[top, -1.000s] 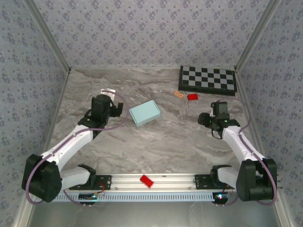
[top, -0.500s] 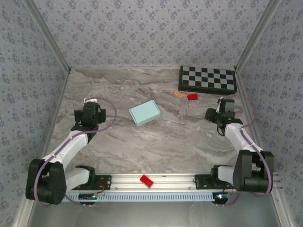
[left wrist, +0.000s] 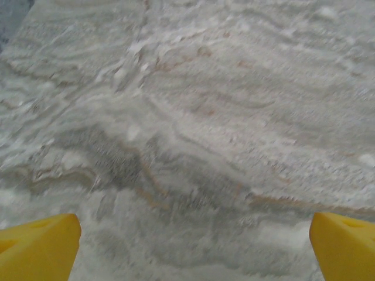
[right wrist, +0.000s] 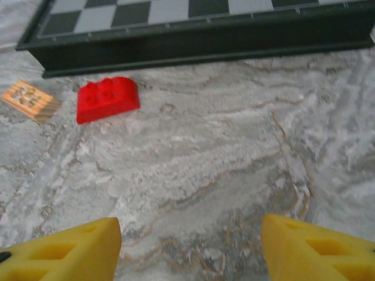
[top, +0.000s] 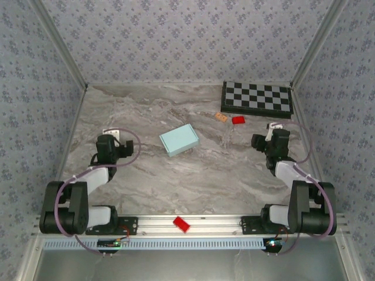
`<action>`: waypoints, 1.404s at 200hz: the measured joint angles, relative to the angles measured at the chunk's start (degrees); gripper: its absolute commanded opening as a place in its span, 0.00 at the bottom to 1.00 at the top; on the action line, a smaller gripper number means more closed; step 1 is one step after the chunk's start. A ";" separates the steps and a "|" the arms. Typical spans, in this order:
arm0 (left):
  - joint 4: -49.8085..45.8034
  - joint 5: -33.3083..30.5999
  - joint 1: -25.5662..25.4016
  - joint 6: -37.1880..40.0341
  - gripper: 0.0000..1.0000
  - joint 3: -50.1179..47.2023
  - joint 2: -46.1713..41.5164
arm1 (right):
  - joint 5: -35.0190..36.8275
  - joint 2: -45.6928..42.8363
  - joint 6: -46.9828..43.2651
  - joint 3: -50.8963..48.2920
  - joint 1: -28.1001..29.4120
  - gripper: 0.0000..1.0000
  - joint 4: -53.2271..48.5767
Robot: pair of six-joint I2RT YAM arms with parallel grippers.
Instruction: Fold the paper box
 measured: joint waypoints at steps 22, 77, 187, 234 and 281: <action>4.15 3.23 0.70 0.66 1.00 0.02 1.88 | -1.46 1.09 -0.57 -1.49 0.00 0.69 5.31; 14.19 8.09 2.14 1.49 1.00 -0.15 5.73 | -2.71 3.89 -3.76 -2.25 0.22 0.71 13.77; 21.59 4.85 3.50 -0.57 1.00 0.44 14.51 | -1.57 14.36 -7.50 -5.99 2.36 0.94 29.09; 21.42 3.91 3.45 -1.07 1.00 0.55 14.51 | 1.29 14.43 -7.87 -5.16 2.91 1.00 28.74; 21.42 3.89 3.45 -1.14 1.00 0.55 14.51 | 2.34 14.43 -7.87 -5.11 2.91 1.00 28.70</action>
